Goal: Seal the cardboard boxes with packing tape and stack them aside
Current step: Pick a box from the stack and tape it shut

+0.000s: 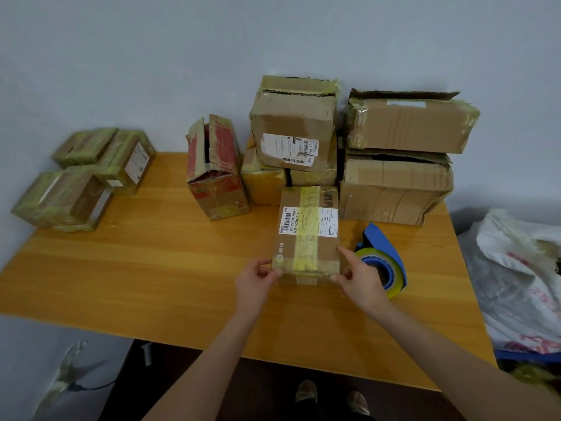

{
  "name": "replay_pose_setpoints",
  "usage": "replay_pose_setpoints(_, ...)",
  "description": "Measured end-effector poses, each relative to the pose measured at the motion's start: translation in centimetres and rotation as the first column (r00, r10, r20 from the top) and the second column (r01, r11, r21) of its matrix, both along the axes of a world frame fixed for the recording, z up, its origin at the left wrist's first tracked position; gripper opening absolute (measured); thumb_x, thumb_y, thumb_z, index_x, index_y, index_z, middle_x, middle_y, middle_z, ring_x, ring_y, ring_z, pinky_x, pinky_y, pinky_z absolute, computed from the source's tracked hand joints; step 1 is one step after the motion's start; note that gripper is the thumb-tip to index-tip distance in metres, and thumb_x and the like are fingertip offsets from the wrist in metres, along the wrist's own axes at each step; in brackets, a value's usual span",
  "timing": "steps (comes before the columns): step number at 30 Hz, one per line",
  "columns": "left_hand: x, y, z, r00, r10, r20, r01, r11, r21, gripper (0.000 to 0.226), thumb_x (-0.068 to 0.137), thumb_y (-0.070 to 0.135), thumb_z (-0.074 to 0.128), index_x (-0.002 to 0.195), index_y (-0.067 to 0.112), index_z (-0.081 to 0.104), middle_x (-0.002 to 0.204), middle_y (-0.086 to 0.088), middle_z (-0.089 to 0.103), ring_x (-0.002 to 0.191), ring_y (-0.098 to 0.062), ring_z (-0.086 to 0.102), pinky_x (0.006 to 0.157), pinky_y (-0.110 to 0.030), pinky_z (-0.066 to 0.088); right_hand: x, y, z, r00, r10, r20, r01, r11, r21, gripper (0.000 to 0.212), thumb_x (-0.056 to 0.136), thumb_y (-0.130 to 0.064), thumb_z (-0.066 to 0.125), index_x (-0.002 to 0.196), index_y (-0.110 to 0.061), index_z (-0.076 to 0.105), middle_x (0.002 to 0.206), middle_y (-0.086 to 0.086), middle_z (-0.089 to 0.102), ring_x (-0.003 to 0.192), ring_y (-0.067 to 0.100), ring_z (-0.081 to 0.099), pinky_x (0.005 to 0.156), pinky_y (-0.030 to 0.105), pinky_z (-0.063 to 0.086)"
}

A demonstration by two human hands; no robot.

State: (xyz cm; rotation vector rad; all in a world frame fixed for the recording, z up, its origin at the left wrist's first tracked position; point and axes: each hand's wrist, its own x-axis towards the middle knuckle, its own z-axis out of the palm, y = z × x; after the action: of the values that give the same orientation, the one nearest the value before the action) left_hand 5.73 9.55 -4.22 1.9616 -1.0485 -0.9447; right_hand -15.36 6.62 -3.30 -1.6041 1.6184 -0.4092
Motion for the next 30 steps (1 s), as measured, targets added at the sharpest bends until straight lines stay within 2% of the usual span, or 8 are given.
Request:
replay_pose_setpoints(4, -0.2, -0.4, 0.1, 0.988, -0.060, 0.144, 0.060, 0.998, 0.009, 0.025, 0.079, 0.021, 0.077, 0.097, 0.015, 0.061, 0.073, 0.003, 0.063, 0.070, -0.014, 0.064, 0.056, -0.011, 0.044, 0.0, -0.2, 0.1, 0.985, 0.084, -0.150, -0.091, 0.995, -0.045, 0.072, 0.090, -0.024, 0.067, 0.151, -0.026, 0.030, 0.079, -0.009, 0.055, 0.072, 0.008, 0.055, 0.068, 0.021, 0.051)
replay_pose_setpoints(7, 0.1, -0.8, 0.4, 0.956, -0.146, 0.254, 0.135, 0.989, 0.061, 0.027, 0.080, 0.026, 0.076, 0.097, 0.016, 0.059, 0.074, 0.006, 0.057, 0.065, -0.007, 0.053, 0.051, -0.012, 0.040, 0.3, -0.7, 0.9, 0.932, 0.151, -0.328, -0.178, 0.983, -0.054, 0.071, 0.087, -0.040, 0.067, 0.146, -0.024, 0.032, 0.099, 0.000, 0.065, 0.085, 0.016, 0.062, 0.069, 0.029, 0.053)
replay_pose_setpoints(12, -0.2, -1.6, 0.4, 0.758, -0.399, 0.516, 0.333, 0.917, 0.219, 0.076, 0.073, 0.051, 0.074, 0.131, 0.013, 0.042, 0.107, 0.001, 0.064, 0.090, -0.015, 0.064, 0.070, -0.024, 0.052, 2.3, -1.2, 1.8, 0.782, 0.191, -0.593, -0.273, 0.961, -0.052, 0.068, 0.083, -0.069, 0.053, 0.122, -0.019, 0.028, 0.082, -0.004, 0.057, 0.065, 0.016, 0.056, 0.051, 0.027, 0.044)
replay_pose_setpoints(14, -0.7, -1.8, 0.4, 0.738, -0.418, 0.529, 0.351, 0.908, 0.229, 0.082, 0.075, 0.050, 0.072, 0.138, 0.012, 0.036, 0.112, -0.002, 0.065, 0.093, -0.017, 0.065, 0.072, -0.023, 0.051, 2.4, -1.3, 1.3, 0.784, 0.191, -0.591, -0.282, 0.957, -0.065, 0.064, 0.086, -0.065, 0.053, 0.122, -0.018, 0.029, 0.081, -0.004, 0.056, 0.064, 0.016, 0.054, 0.050, 0.026, 0.041)
replay_pose_setpoints(19, 0.0, -1.9, 0.3, 0.755, -0.424, 0.499, 0.379, 0.905, 0.195, 0.059, 0.087, 0.028, 0.067, 0.138, 0.013, 0.042, 0.113, -0.004, 0.067, 0.091, -0.015, 0.065, 0.068, -0.018, 0.044, 1.5, -1.5, -0.1, 0.821, 0.244, -0.516, -0.317, 0.947, -0.057, 0.059, 0.089, -0.050, 0.061, 0.125, -0.019, 0.027, 0.096, 0.001, 0.066, 0.075, 0.019, 0.064, 0.062, 0.032, 0.055)
replay_pose_setpoints(24, 2.6, -1.0, 0.1, 0.799, -0.556, 0.228, 0.536, 0.831, 0.147, 0.054, 0.092, 0.023, 0.063, 0.142, 0.021, 0.041, 0.121, 0.006, 0.063, 0.106, -0.011, 0.063, 0.088, -0.022, 0.050, -1.3, -1.5, -0.3, 0.949, 0.297, -0.104, -0.295, 0.955, 0.039, 0.077, 0.089, -0.032, 0.067, 0.149, -0.027, 0.019, 0.106, -0.005, 0.062, 0.085, 0.008, 0.061, 0.067, 0.019, 0.050)
replay_pose_setpoints(27, 3.3, -0.7, 0.1, 0.809, -0.532, 0.250, 0.515, 0.846, 0.137, 0.044, 0.096, 0.023, 0.056, 0.139, 0.021, 0.048, 0.116, 0.002, 0.067, 0.099, -0.010, 0.063, 0.088, -0.024, 0.051, -2.4, -1.8, -0.1, 0.928, 0.350, -0.125, -0.351, 0.936, 0.016, 0.070, 0.092, -0.026, 0.064, 0.150, -0.027, 0.025, 0.084, -0.014, 0.055, 0.072, 0.000, 0.054, 0.061, 0.015, 0.044)
replay_pose_setpoints(30, 2.1, -1.1, -0.2, 0.839, -0.411, 0.357, 0.401, 0.910, 0.106, 0.036, 0.091, 0.021, 0.064, 0.127, 0.015, 0.061, 0.104, -0.003, 0.072, 0.086, -0.014, 0.066, 0.072, -0.015, 0.048, -1.9, -1.6, -0.4, 0.931, 0.293, -0.217, -0.310, 0.950, -0.045, 0.064, 0.092, -0.027, 0.064, 0.147, -0.027, 0.030, 0.088, -0.002, 0.064, 0.076, 0.012, 0.061, 0.067, 0.026, 0.053)
